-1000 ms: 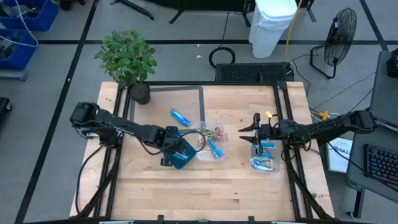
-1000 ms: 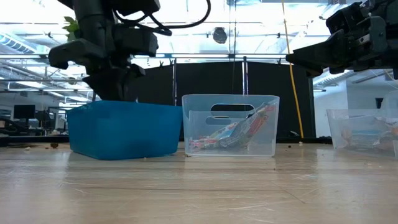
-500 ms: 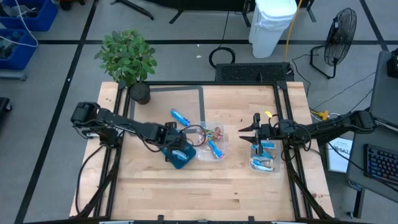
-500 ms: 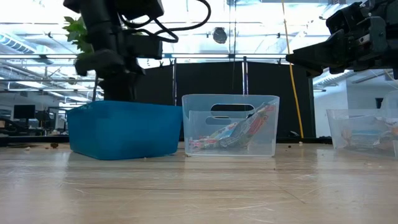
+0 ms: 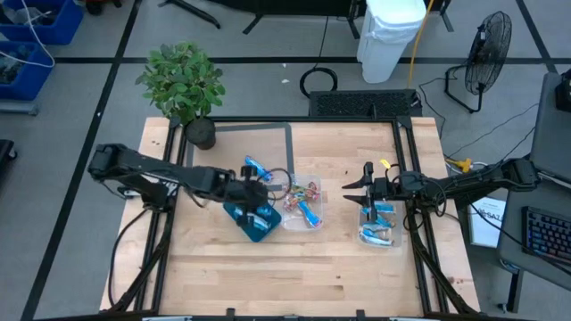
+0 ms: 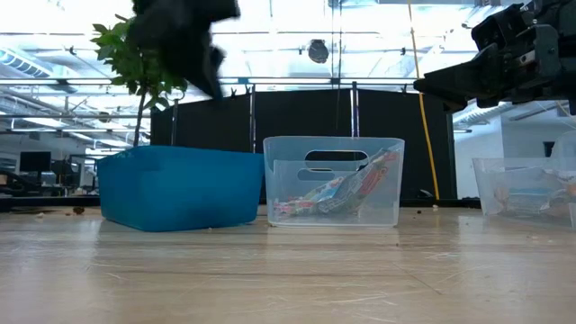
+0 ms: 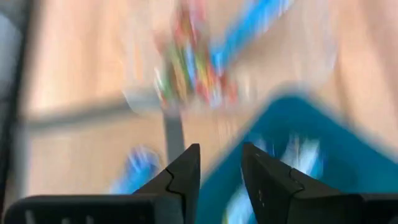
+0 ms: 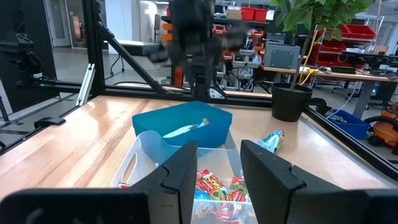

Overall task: Pick and place Granola Bars by type
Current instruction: Put the blue granola bar into the blue bin

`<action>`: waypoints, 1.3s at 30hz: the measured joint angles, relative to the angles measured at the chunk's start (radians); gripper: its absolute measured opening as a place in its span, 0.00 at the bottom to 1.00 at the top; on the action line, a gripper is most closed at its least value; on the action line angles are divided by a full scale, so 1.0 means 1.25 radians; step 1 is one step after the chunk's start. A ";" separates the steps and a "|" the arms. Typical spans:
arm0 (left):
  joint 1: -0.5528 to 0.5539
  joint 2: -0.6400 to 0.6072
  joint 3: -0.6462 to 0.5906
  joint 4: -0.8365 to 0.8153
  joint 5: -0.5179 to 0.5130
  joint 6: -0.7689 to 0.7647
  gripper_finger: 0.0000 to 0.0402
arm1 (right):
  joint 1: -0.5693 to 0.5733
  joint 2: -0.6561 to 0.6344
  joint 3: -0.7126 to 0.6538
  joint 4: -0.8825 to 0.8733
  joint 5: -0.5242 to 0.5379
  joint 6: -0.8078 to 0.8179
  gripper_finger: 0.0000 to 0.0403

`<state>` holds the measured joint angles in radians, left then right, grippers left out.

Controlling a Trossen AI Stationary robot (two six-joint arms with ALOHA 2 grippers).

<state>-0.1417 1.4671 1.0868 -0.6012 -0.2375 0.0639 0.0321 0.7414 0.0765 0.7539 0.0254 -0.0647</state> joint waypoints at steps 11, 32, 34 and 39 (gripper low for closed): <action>0.190 -0.190 -0.139 0.147 0.001 -0.078 0.32 | 0.000 0.000 0.000 -0.002 0.003 -0.002 0.28; 0.292 -0.002 -0.148 0.128 -0.041 0.288 0.60 | 0.000 0.000 0.000 0.005 0.005 -0.006 0.28; 0.300 0.016 -0.147 0.133 -0.031 0.282 0.60 | 0.000 0.000 0.000 0.004 0.005 -0.008 0.28; 0.332 0.059 -0.147 0.127 -0.001 0.267 0.60 | -0.001 0.000 0.000 0.004 0.019 -0.017 0.28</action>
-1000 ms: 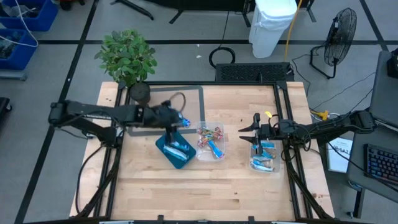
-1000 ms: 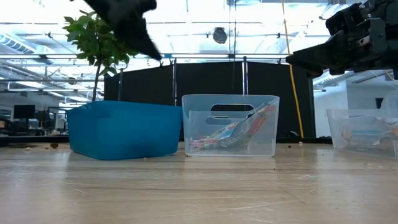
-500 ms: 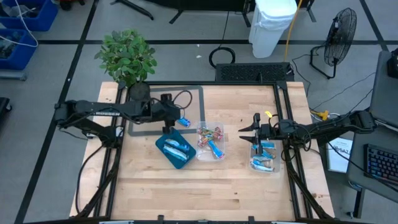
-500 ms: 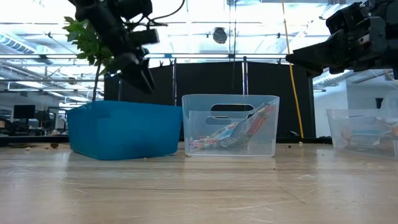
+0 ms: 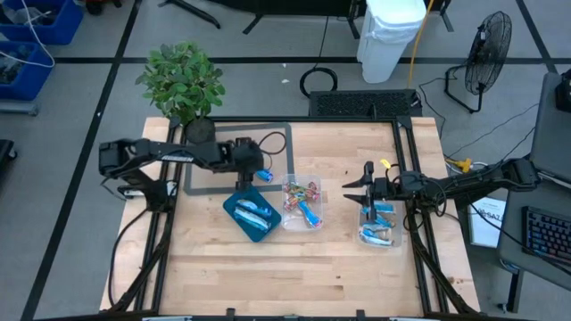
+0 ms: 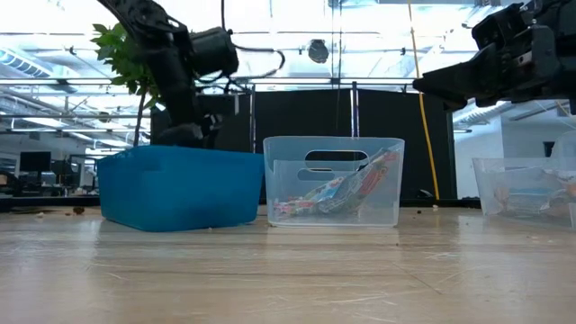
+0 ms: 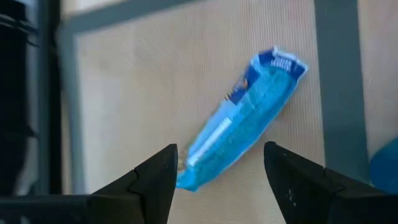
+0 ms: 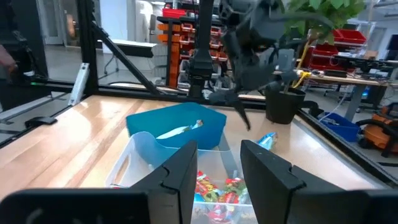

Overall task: Pick and place Granola Bars by type
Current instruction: Put the blue granola bar into the blue bin

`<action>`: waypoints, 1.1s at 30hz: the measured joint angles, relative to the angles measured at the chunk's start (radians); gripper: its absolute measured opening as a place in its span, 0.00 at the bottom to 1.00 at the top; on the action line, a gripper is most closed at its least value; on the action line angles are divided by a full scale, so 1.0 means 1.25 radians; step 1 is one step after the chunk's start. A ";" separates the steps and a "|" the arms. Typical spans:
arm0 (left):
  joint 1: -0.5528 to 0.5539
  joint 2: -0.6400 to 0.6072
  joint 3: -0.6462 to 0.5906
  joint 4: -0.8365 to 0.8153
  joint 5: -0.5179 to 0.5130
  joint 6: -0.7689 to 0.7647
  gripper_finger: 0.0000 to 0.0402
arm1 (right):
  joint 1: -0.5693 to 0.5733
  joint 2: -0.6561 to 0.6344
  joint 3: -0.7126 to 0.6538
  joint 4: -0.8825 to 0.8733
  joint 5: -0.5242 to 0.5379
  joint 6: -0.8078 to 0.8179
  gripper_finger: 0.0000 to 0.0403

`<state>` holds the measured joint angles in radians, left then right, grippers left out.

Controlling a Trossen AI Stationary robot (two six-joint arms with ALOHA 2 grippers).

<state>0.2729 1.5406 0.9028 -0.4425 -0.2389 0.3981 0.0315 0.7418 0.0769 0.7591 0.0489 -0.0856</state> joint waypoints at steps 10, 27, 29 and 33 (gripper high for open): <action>0.049 0.083 0.001 0.032 0.041 0.037 0.60 | -0.011 0.000 0.000 -0.006 0.003 0.009 0.28; 0.058 0.107 0.001 0.040 0.072 0.014 0.60 | -0.012 0.000 0.000 -0.007 0.002 0.011 0.28; 0.052 0.107 0.001 0.035 0.072 0.014 0.60 | -0.012 0.000 0.000 -0.007 0.002 0.011 0.28; 0.038 0.102 0.000 0.017 0.064 0.015 0.60 | -0.012 0.000 0.000 -0.007 0.002 0.011 0.28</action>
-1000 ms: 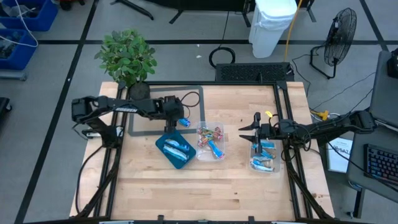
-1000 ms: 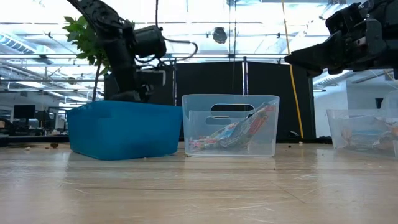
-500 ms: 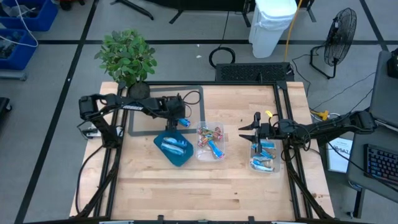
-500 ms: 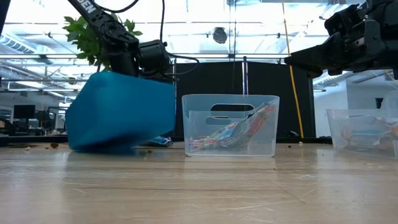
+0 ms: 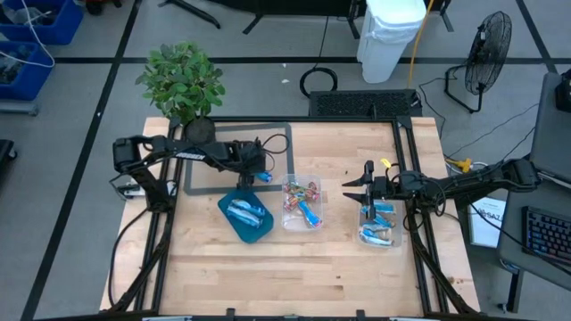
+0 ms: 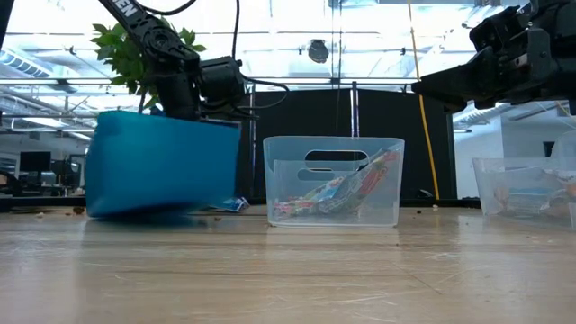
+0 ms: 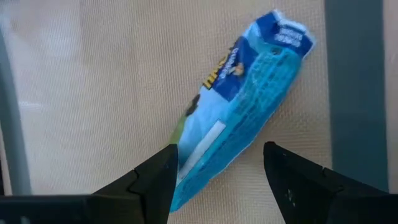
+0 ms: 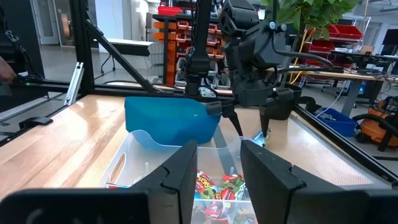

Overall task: Pick and place Granola Bars by type
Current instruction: Put the blue granola bar into the blue bin

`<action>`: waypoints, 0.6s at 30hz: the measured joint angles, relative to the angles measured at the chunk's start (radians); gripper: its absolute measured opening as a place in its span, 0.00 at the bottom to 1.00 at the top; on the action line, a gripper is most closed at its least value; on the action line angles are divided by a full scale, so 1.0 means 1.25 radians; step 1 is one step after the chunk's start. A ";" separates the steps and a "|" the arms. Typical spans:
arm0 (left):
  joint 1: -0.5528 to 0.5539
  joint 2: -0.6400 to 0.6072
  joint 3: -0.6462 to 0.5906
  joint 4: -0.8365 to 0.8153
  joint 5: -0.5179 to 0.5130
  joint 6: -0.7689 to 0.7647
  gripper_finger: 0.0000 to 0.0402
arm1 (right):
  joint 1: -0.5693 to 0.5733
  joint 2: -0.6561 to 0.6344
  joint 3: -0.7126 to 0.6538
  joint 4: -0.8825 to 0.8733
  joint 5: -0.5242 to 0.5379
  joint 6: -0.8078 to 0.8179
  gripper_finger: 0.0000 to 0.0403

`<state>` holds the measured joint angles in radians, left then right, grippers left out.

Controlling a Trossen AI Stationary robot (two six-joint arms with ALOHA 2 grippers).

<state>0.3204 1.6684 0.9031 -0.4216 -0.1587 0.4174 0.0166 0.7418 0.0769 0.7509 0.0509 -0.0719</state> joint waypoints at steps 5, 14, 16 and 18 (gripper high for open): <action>-0.018 0.001 0.024 -0.027 -0.043 0.007 0.60 | 0.000 0.000 0.000 0.000 0.000 0.000 0.28; -0.022 0.000 0.086 -0.083 -0.043 0.027 0.60 | 0.000 0.000 0.000 0.000 0.000 0.001 0.28; -0.013 0.000 0.087 -0.088 -0.035 0.038 0.60 | 0.000 0.000 0.000 0.000 0.000 0.006 0.28; -0.004 0.000 0.087 -0.103 -0.031 0.067 0.60 | 0.000 0.000 0.000 0.000 0.000 0.006 0.28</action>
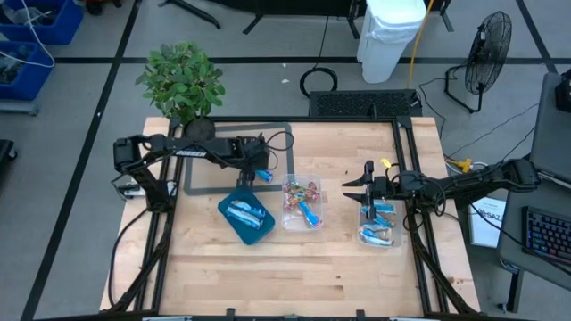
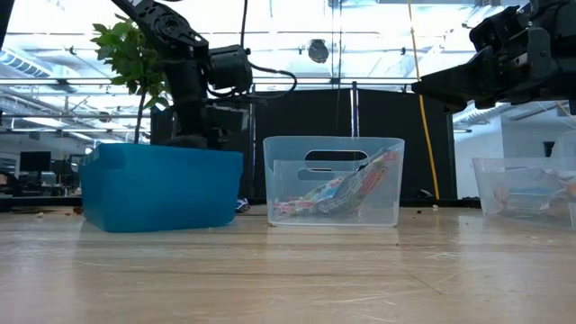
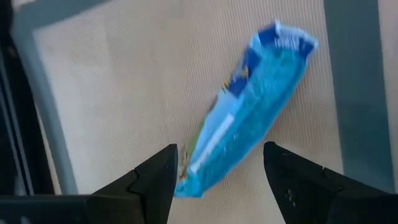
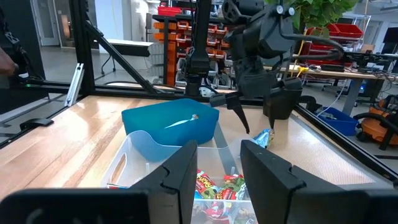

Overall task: Pick and place Granola Bars by type
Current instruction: Put the blue granola bar into the blue bin

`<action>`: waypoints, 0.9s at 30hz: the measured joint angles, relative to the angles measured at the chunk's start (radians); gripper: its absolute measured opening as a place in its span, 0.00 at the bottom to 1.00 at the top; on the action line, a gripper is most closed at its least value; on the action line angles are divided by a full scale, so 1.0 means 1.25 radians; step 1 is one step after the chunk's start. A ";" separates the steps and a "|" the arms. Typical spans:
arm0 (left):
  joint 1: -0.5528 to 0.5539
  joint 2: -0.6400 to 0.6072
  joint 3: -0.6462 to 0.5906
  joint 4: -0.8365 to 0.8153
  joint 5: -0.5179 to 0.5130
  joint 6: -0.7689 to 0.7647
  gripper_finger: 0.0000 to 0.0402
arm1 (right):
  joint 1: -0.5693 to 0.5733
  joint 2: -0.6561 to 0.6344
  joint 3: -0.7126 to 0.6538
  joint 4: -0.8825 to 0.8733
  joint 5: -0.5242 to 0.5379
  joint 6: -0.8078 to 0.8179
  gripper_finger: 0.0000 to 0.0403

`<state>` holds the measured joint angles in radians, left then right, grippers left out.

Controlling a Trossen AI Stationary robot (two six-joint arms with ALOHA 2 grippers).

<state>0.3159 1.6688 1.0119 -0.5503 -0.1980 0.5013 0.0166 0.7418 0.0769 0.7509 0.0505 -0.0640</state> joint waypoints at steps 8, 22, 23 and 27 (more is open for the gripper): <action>0.031 0.000 0.001 -0.025 0.013 0.044 0.60 | 0.000 0.000 0.000 0.000 0.000 0.000 0.28; 0.045 0.000 0.001 -0.024 0.034 0.104 0.54 | 0.000 0.000 0.000 0.001 0.000 0.000 0.28; 0.049 0.000 0.001 -0.023 0.038 0.100 0.51 | 0.000 0.000 0.000 0.001 0.000 0.000 0.28; 0.062 0.000 0.001 -0.016 0.060 0.083 0.43 | 0.000 0.000 0.000 0.001 0.000 0.000 0.28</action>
<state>0.3937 1.6688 1.0130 -0.5702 -0.1230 0.6046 0.0166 0.7415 0.0769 0.7517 0.0505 -0.0643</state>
